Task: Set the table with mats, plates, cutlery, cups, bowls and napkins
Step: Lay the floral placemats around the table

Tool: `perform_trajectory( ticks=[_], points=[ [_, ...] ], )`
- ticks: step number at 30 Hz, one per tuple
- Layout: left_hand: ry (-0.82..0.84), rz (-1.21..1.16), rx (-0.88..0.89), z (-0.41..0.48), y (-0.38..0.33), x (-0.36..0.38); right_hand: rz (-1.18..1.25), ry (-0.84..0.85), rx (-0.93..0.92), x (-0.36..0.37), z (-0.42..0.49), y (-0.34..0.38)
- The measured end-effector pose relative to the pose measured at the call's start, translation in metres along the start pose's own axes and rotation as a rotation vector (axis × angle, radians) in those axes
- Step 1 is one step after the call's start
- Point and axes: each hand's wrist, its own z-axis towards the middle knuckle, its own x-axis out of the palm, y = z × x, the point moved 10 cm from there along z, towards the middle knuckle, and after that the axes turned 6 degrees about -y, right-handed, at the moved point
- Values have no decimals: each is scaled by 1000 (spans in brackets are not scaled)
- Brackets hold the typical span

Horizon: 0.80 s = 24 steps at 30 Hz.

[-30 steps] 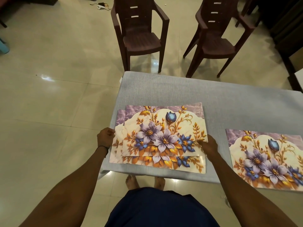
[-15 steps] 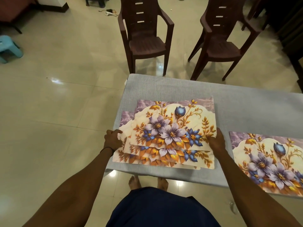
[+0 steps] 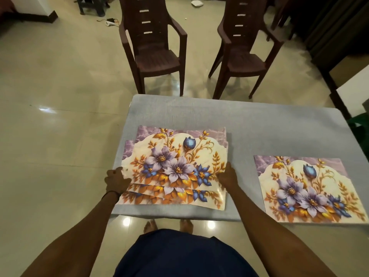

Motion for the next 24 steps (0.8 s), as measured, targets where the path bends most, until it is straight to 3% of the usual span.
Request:
perform_trajectory(
  ticks=[7,15,20,24],
  points=[
    [73,-68,-93,6,12,-6,-109,29,-35,11,-5,1],
    [88,-57,-104,-3,12,-7,-68,22,-67,6,0,-16],
    [74,-37,-110,-10,11,-8,-174,-79,-97,-5,-6,10],
    [86,13,-89,-20,7,-8,-77,-9,-165,-3,-8,32]
  ],
)
